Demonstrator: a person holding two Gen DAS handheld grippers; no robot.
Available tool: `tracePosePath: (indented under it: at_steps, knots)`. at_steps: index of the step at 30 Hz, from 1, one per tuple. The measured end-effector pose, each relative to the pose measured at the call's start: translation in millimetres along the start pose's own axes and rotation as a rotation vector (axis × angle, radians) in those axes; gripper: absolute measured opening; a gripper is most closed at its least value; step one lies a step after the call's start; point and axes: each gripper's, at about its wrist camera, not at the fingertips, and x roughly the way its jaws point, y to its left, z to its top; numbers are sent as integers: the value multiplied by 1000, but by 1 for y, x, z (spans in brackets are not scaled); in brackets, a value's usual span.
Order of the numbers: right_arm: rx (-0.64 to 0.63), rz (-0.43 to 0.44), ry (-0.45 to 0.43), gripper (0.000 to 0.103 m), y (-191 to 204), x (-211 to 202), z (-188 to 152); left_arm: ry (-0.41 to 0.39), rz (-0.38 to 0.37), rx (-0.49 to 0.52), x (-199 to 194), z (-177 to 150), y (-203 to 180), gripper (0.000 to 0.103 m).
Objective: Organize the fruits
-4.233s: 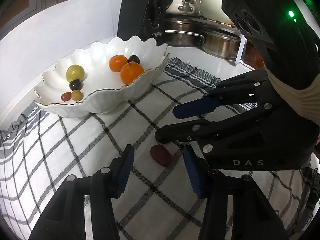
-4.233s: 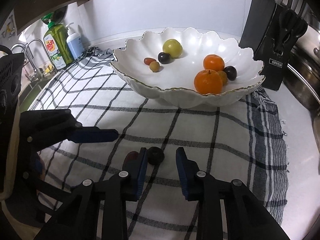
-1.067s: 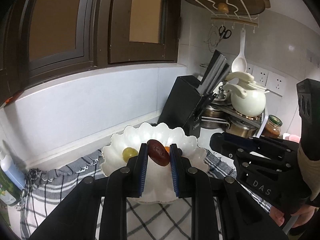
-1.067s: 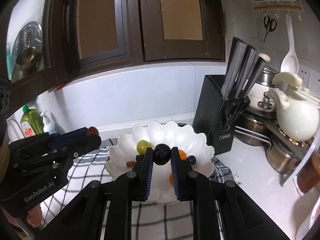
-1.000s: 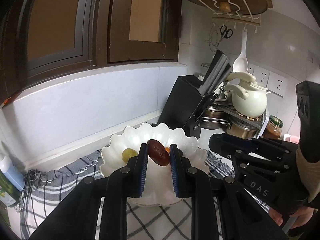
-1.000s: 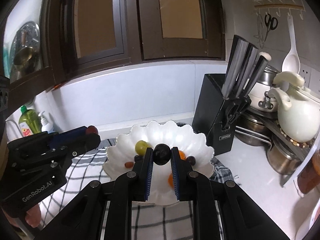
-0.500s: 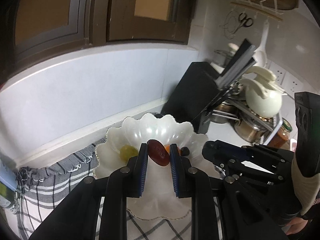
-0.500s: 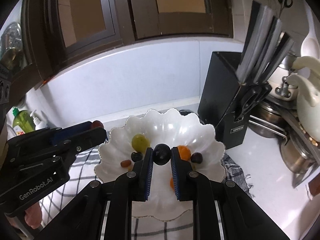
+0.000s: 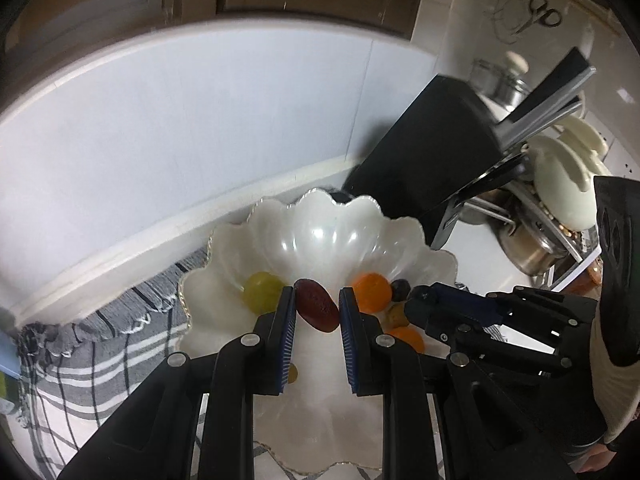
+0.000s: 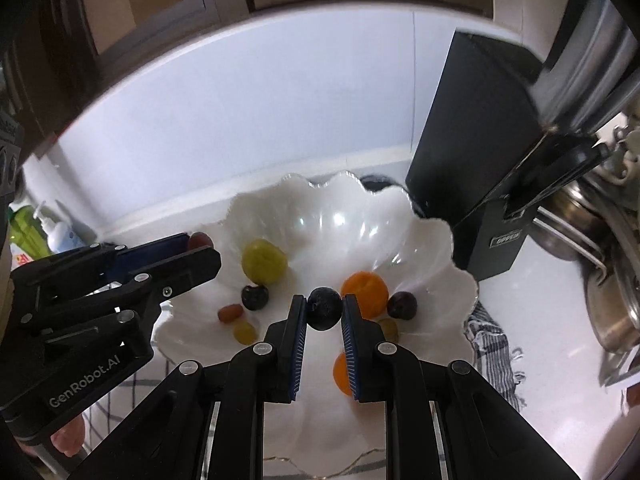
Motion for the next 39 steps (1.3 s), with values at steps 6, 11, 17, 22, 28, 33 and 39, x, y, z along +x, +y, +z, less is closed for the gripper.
tracePosePath:
  at_steps: [6,11,17,22,28,33,39]
  knots:
    - [30,14,88,19,-11,30,-2,68,-3,-28,25,2,6,23]
    - [44,8,137,19,-17,48,-4,132,-3,-48,45,0,9,23]
    - [46,-2,151,20,-21,53,-6,184,-19,-58,58,-4,10,27]
    - [38,-17,148,34,-20,52,-6,166,0,-66,50,-6,12,48]
    - [54,-46,111,43,-22,39,-8,120,89,-47,29,-7,13,57]
    - [52,-108,39,57,-16,18,-14,68,211,-19,7,-12,16,67]
    - [69,-133,-36,66,-6,-10,-27,-3,348,12,-24,-28,19,80]
